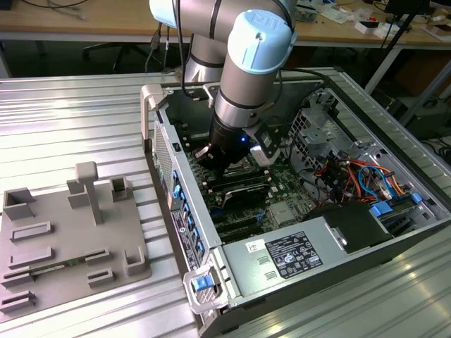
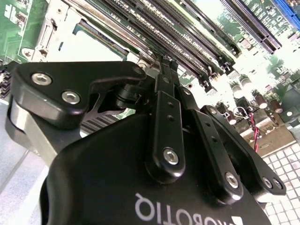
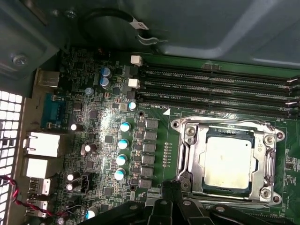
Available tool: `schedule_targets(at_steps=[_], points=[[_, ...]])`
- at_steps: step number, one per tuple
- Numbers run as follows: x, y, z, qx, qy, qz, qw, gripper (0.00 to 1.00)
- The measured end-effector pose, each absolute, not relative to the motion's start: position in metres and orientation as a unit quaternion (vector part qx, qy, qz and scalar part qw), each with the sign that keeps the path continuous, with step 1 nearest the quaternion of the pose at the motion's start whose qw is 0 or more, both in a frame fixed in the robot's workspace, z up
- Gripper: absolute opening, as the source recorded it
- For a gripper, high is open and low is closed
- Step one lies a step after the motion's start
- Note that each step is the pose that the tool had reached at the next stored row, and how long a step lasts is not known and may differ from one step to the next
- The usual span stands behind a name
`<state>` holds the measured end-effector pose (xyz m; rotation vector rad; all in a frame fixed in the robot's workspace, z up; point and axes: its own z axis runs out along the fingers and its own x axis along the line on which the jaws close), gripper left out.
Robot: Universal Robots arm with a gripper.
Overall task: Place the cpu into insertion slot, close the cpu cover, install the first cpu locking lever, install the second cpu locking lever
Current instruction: 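Install the second cpu locking lever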
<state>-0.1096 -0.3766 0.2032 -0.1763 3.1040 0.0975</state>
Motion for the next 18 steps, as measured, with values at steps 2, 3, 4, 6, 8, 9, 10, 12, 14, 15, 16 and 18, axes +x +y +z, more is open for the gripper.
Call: schedule_targets(at_steps=[2,3,4,6,8,9,10,12,14,15,16,18], points=[[-0.110,-0.376,0.203,-0.058,0.998,0.031,0.015,0.11],[-0.110,-0.376,0.203,-0.058,0.998,0.031,0.015,0.11],[-0.109,-0.376,0.203,-0.059,0.998,0.031,0.015,0.11],[-0.110,-0.376,0.202,-0.059,0.998,0.031,0.015,0.11],[-0.110,-0.376,0.202,-0.060,0.998,0.031,0.015,0.11],[-0.109,-0.376,0.202,-0.060,0.998,0.031,0.015,0.11],[-0.109,-0.376,0.202,-0.060,0.998,0.029,0.015,0.11],[-0.109,-0.376,0.205,-0.060,0.998,0.025,0.015,0.11],[-0.109,-0.376,0.208,-0.060,0.998,0.025,0.015,0.11],[-0.109,-0.376,0.211,-0.060,0.998,0.025,0.015,0.11],[-0.109,-0.376,0.213,-0.060,0.998,0.025,0.015,0.11],[-0.109,-0.376,0.215,-0.060,0.998,0.025,0.015,0.11]])
